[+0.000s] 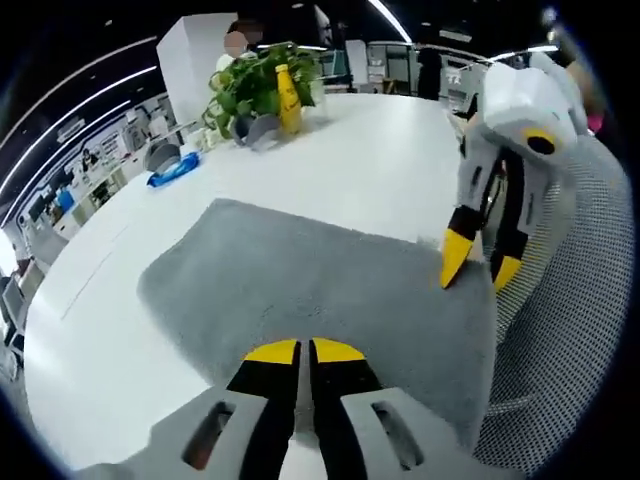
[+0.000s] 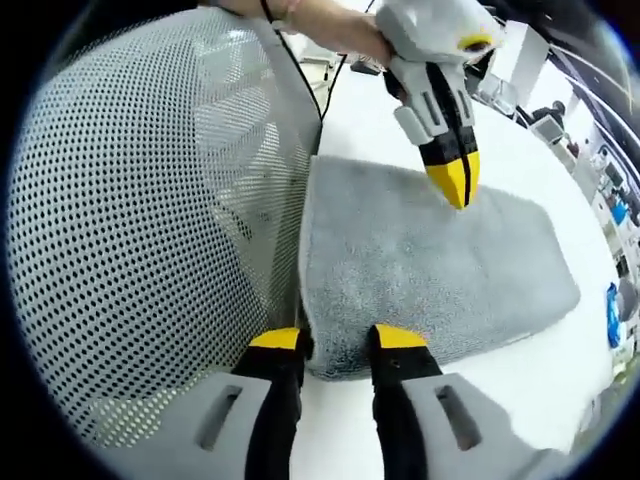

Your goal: Fold the towel on the table until its edges align and the towel forms a compact rectangular stack.

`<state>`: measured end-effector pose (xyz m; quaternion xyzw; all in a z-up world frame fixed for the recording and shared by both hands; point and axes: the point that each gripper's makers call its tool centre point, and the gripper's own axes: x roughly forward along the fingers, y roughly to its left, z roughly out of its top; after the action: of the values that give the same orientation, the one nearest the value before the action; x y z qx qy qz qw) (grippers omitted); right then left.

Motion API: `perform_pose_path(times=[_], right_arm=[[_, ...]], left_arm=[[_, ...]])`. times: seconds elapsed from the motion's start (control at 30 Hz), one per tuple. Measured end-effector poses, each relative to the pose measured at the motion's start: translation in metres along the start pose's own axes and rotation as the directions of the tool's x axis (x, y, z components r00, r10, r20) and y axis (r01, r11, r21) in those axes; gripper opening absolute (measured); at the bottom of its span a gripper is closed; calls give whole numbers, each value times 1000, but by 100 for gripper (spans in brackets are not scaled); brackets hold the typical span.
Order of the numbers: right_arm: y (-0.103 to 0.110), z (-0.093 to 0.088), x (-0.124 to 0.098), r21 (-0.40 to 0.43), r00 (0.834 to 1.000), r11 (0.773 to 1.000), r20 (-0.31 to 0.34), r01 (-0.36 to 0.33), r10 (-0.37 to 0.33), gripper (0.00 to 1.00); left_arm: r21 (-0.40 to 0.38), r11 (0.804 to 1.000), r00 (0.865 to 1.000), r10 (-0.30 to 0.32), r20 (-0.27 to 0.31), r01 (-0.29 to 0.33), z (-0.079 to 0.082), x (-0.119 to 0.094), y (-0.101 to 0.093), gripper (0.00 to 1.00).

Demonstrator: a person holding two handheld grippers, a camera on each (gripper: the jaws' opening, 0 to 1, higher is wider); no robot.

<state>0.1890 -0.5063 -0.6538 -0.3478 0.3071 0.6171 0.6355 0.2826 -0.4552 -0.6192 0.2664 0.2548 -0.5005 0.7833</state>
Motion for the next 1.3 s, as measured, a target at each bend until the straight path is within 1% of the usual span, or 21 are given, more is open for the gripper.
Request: perform_pose_path(times=[0.03,0.07,0.27,0.43,0.57,0.6,0.67,0.73,0.8,0.83,0.87,0.9,0.93,0.97,1.0,1.07,1.13,1.17,1.2,1.23,1.3], right_arm=[[2,1,0,36,1000,999,9,-25,25,12],[1,2,0,63,1000,998,12,-19,18,11],[-1,4,-3,85,1000,996,9,-21,20,7],[-4,11,-13,165,998,986,58,-23,13,5],[-7,15,-18,195,997,980,75,-29,15,5],[-9,16,-19,209,997,977,77,-31,15,5],[-10,18,-20,240,996,970,85,-41,21,5],[-13,19,-20,267,996,962,87,-48,26,5],[-16,22,-22,321,995,945,99,-61,30,5],[-18,23,-22,361,994,930,107,-72,35,5],[-18,24,-22,374,993,924,110,-80,41,5],[-19,24,-23,409,992,908,111,-96,55,5],[-21,24,-23,436,992,894,113,-101,57,5],[-23,25,-24,461,990,880,121,-115,66,5],[-23,26,-25,489,989,863,127,-130,77,5],[-24,28,-26,553,984,816,143,-168,106,5],[-25,31,-28,605,980,772,159,-195,123,4],[-28,32,-29,619,978,759,172,-201,118,4],[-27,33,-29,632,975,745,178,-214,129,4],[-28,33,-30,653,973,723,184,-226,137,4],[-27,33,-30,671,968,698,199,-250,156,4]], left_arm=[[27,999,999,-31,11,30,5,2,-10,4],[40,998,999,-45,9,44,7,4,-15,4],[88,983,986,-162,25,159,15,7,-45,4],[58,974,972,-224,68,221,23,3,-55,5],[8,955,948,-296,117,297,33,-2,-68,12],[-7,942,933,-332,142,336,38,-5,-75,15],[-30,924,914,-372,163,382,43,-9,-84,17],[-23,916,904,-390,174,400,46,-11,-89,20],[-7,911,897,-405,178,413,49,-12,-96,25],[4,904,889,-421,179,428,51,-13,-101,26],[1,898,883,-432,184,439,52,-13,-103,28],[11,903,888,-424,178,429,52,-11,-104,29],[61,922,911,-387,143,382,47,-8,-98,30],[129,927,927,-364,87,351,38,-4,-96,31],[161,933,942,-333,49,322,31,-2,-92,32],[236,931,959,-281,-18,278,20,2,-87,30],[286,923,966,-253,-55,258,13,5,-84,29],[311,919,970,-236,-65,244,12,8,-83,29],[351,907,972,-221,-76,234,11,10,-83,29],[370,902,975,-205,-83,221,10,12,-82,28],[397,895,980,-179,-93,201,9,16,-80,25]])
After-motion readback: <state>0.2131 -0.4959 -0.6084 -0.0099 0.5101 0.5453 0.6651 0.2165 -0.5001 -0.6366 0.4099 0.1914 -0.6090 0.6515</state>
